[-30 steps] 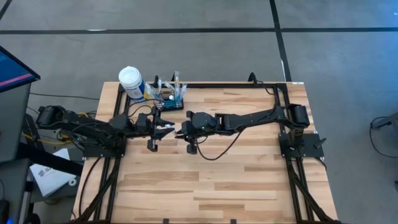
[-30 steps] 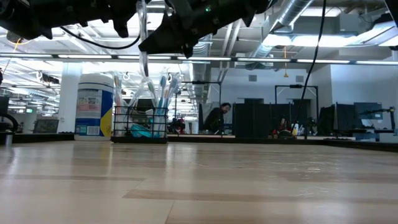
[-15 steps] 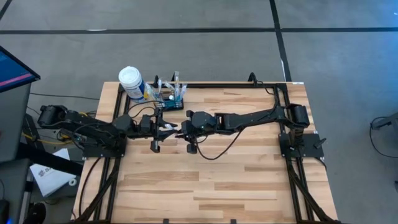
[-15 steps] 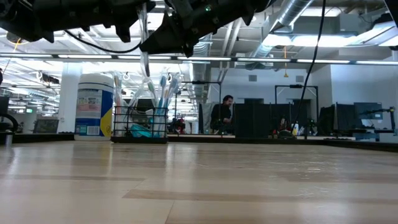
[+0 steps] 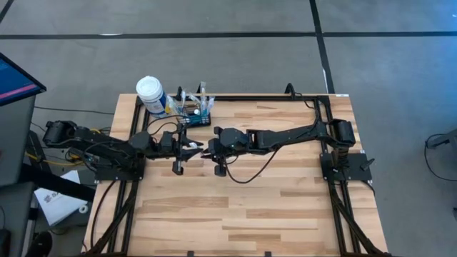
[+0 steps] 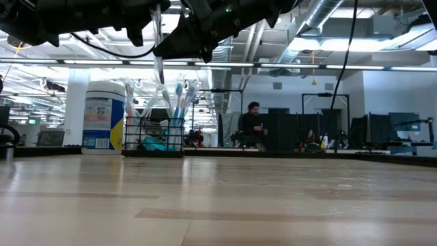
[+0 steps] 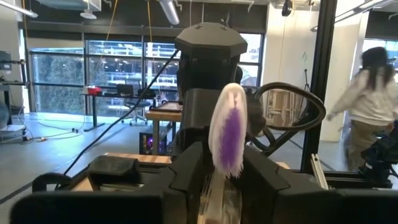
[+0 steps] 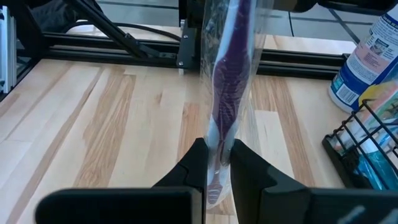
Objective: Pick & Place toothbrushing station
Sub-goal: Put the purple toothbrush into the black wire organizer
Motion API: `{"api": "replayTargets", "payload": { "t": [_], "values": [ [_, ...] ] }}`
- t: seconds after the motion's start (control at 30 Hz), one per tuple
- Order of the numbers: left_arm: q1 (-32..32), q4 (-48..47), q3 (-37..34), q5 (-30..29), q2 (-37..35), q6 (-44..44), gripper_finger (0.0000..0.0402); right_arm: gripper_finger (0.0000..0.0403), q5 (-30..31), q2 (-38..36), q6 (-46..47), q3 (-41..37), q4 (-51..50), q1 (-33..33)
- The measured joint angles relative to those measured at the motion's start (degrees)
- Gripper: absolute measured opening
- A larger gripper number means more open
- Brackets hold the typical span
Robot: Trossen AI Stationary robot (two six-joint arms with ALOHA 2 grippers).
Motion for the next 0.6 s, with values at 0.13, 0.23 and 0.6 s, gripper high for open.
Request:
{"api": "replayTargets", "payload": {
  "t": [0.13, 0.23, 0.6],
  "values": [
    [0.0, 0.0, 0.0, 0.0, 0.0, 0.2, 0.0039, 0.0031, 0.0, 0.0, 0.0, 0.0, 0.0, 0.0],
    [0.0, 0.0, 0.0, 0.0, 0.0, 0.4, 0.001, 0.0036, -0.1, 0.0, 0.0, 0.0, -0.2, 0.0],
    [0.4, 0.5, 0.0, -0.2, -1.2, 2.1, 0.0006, 0.0163, -0.1, 0.0, -1.3, -0.1, -3.1, -1.4]
  ]
}}
